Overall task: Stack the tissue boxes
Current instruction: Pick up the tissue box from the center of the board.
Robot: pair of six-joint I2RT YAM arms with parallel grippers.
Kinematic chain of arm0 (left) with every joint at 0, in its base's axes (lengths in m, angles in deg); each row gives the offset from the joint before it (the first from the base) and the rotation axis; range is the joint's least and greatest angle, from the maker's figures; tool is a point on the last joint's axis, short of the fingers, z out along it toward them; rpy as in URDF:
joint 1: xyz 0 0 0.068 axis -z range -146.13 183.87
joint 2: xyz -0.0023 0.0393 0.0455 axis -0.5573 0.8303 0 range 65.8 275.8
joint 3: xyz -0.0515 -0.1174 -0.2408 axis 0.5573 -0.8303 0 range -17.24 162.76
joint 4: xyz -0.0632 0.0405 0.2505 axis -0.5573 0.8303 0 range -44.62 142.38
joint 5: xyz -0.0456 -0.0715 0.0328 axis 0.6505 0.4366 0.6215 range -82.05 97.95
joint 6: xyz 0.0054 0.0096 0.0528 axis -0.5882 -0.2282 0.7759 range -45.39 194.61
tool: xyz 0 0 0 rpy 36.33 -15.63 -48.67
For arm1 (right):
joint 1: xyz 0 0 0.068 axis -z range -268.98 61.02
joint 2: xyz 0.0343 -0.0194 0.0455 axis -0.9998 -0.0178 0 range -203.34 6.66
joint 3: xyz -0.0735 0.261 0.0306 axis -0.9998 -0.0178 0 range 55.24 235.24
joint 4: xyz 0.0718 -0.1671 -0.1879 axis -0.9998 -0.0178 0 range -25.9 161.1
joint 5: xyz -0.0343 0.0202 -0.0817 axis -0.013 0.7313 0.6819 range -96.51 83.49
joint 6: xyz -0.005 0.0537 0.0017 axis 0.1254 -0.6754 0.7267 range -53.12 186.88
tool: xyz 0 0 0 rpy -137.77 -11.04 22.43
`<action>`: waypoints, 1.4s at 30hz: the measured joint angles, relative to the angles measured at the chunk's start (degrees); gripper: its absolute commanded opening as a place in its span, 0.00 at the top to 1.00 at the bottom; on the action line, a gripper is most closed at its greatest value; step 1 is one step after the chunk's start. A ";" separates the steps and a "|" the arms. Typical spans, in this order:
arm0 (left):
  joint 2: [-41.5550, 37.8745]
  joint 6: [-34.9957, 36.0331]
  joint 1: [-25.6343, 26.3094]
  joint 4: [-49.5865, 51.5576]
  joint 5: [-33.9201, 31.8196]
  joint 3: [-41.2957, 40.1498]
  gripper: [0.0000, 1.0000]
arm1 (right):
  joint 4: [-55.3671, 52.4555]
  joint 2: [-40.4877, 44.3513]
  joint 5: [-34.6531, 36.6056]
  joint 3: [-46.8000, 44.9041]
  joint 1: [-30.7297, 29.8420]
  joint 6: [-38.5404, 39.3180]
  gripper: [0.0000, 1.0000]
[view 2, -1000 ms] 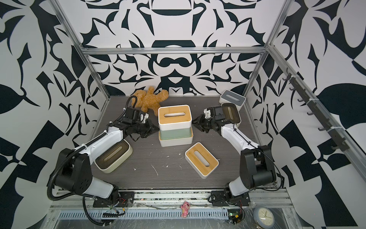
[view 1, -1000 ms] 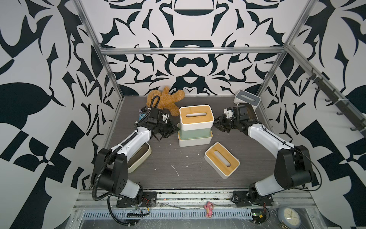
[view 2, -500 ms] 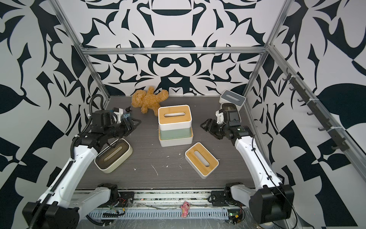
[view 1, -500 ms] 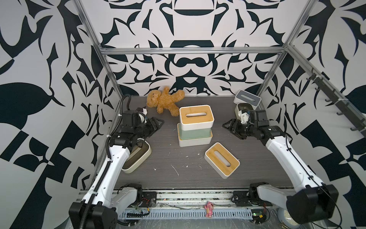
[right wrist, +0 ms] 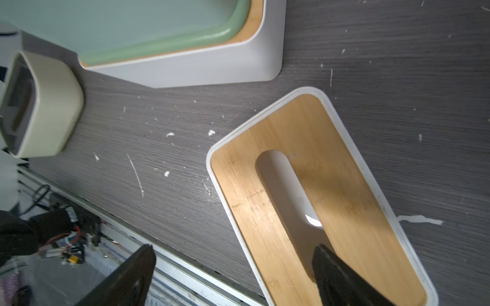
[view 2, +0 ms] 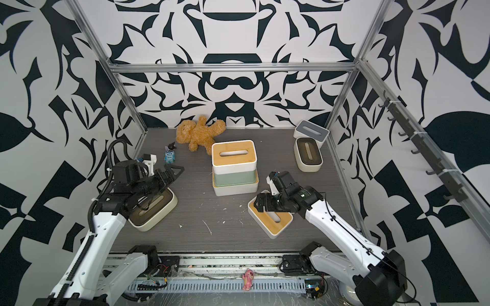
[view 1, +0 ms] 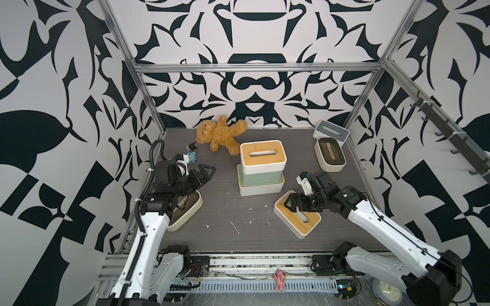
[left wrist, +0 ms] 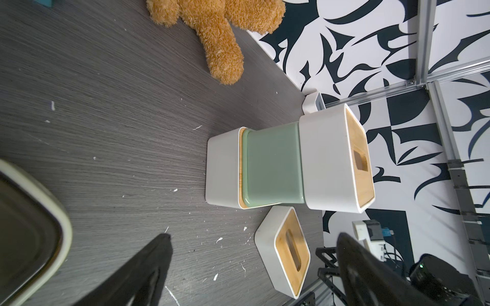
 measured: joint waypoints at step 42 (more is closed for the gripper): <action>1.40 0.92 -1.14 3.91 7.52 4.44 0.01 | 5.60 -18.05 15.91 -3.63 -15.12 -1.68 0.25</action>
